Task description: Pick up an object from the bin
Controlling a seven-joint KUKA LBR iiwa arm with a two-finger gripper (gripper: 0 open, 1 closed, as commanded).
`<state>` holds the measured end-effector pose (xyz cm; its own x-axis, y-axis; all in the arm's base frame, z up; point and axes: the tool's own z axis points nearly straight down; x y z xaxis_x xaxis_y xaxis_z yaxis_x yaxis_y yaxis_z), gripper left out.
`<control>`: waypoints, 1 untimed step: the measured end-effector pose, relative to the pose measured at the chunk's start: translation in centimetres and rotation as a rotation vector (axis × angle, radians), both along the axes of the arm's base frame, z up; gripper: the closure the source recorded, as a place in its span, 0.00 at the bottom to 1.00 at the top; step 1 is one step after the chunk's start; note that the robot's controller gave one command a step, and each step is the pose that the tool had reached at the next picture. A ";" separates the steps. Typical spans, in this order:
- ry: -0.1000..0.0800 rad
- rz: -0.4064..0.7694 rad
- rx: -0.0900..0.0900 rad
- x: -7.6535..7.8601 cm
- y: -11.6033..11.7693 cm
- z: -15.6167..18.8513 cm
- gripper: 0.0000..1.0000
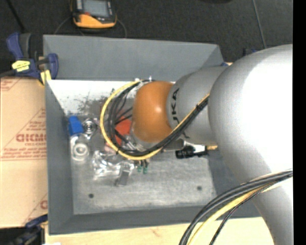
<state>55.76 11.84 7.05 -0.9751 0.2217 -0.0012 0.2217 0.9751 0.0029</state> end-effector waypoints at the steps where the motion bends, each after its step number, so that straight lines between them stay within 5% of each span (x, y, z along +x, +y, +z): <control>1: -0.004 -0.002 0.000 0.1 -0.1 0.2 1.00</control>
Offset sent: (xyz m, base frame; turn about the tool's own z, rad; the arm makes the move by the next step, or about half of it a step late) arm 0.0000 0.0000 0.0000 0.0000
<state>55.89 11.78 7.21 -0.9746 0.2240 -0.0049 0.2240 0.9746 0.0039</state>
